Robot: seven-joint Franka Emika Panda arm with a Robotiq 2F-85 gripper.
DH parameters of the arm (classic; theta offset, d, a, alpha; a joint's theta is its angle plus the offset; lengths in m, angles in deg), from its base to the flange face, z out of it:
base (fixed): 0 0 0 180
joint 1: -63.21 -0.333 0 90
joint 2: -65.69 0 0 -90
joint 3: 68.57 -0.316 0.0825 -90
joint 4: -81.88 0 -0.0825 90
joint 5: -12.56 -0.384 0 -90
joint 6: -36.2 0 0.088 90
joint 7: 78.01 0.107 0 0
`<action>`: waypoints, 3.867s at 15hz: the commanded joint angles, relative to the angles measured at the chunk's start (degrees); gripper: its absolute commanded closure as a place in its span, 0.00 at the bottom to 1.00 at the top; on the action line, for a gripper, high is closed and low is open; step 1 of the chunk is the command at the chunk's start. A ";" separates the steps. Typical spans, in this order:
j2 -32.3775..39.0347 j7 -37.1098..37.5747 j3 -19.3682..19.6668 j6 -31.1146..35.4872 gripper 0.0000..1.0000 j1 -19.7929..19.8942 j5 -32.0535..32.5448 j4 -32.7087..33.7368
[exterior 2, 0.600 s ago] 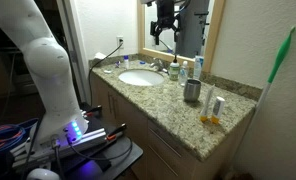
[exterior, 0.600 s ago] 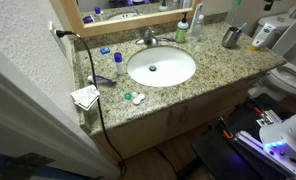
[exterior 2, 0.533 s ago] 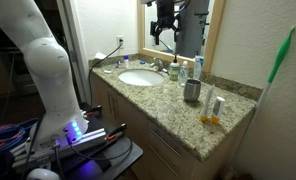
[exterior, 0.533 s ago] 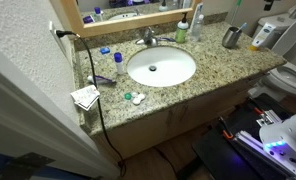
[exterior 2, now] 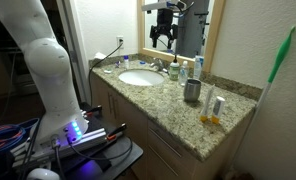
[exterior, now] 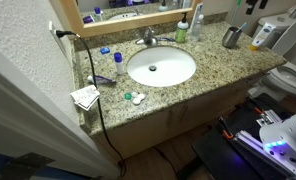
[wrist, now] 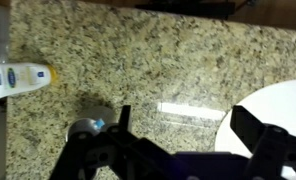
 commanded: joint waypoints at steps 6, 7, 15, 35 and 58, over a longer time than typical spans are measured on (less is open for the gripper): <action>20.06 8.79 -1.06 0.09 0.00 0.95 -14.07 16.41; 21.38 9.01 -1.10 0.10 0.00 1.06 -14.37 17.56; 33.67 30.29 -0.27 8.95 0.00 2.11 -24.32 27.02; 40.08 47.79 0.06 23.90 0.00 1.33 -23.58 29.41; 38.81 52.70 0.28 21.01 0.63 1.14 -17.57 28.57</action>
